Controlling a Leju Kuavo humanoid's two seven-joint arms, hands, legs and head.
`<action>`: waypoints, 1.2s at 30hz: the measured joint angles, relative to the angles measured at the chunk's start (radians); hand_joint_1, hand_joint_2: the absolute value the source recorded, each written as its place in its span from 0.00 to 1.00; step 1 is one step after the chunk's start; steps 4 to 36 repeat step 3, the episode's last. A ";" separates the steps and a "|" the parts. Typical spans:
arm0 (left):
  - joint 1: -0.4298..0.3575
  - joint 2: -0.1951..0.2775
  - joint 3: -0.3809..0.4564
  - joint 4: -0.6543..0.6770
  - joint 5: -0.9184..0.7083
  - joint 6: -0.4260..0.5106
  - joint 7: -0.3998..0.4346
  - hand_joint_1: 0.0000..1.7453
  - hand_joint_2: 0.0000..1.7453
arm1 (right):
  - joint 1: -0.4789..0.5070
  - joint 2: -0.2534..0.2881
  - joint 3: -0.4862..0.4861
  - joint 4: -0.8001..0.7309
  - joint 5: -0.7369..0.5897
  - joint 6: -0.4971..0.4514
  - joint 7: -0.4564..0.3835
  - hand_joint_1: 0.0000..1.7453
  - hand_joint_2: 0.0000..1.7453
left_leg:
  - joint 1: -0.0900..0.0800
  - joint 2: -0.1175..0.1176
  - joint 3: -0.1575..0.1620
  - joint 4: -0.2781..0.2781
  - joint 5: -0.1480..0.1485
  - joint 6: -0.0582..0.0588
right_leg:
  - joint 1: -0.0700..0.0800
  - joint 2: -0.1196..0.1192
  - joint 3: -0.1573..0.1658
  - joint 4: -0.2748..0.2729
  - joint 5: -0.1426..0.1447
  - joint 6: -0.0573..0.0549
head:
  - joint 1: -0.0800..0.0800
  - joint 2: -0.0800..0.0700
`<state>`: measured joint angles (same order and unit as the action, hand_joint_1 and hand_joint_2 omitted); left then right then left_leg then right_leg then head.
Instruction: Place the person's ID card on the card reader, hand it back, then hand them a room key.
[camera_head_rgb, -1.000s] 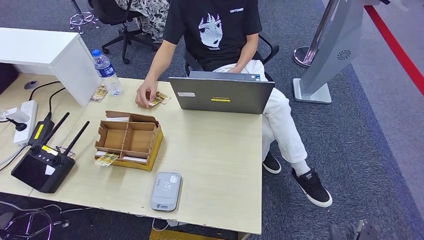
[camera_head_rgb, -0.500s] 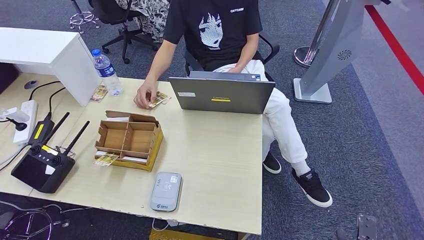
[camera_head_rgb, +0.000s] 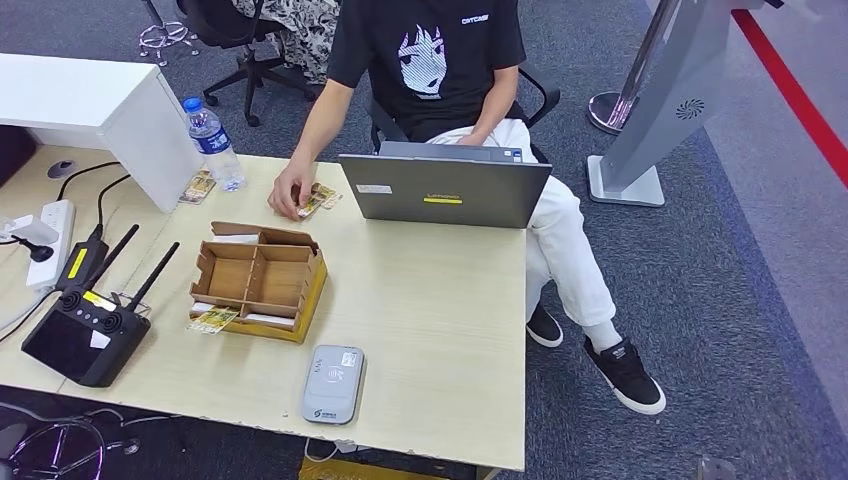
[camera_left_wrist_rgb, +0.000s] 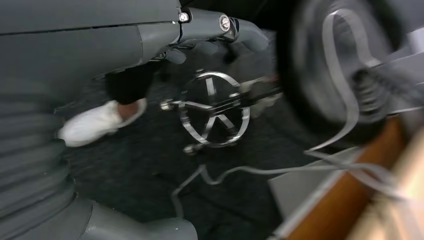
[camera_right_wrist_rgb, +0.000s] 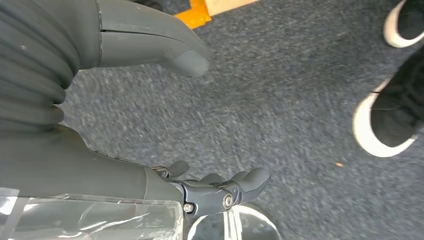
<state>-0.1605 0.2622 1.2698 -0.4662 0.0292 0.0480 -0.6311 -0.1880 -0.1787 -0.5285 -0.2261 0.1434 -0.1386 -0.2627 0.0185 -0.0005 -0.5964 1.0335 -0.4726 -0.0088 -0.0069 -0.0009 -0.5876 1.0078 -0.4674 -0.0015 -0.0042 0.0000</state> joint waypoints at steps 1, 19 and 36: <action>0.001 -0.001 0.000 0.029 -0.005 0.007 0.010 0.00 1.00 | 0.003 0.004 -0.005 0.002 -0.004 0.002 0.004 0.00 1.00 | 0.000 0.000 0.000 0.000 0.000 0.000 | 0.000 0.000 0.000 0.000 0.000 0.000 | 0.000 0.000; 0.004 -0.004 0.000 0.070 -0.012 0.012 0.030 0.00 1.00 | 0.007 0.010 -0.014 0.005 -0.015 0.007 0.014 0.00 1.00 | 0.000 0.000 0.000 0.000 0.000 0.000 | 0.000 0.000 0.000 0.000 0.000 0.000 | 0.000 0.000; 0.004 -0.004 0.000 0.070 -0.012 0.012 0.030 0.00 1.00 | 0.007 0.010 -0.014 0.005 -0.015 0.007 0.014 0.00 1.00 | 0.000 0.000 0.000 0.000 0.000 0.000 | 0.000 0.000 0.000 0.000 0.000 0.000 | 0.000 0.000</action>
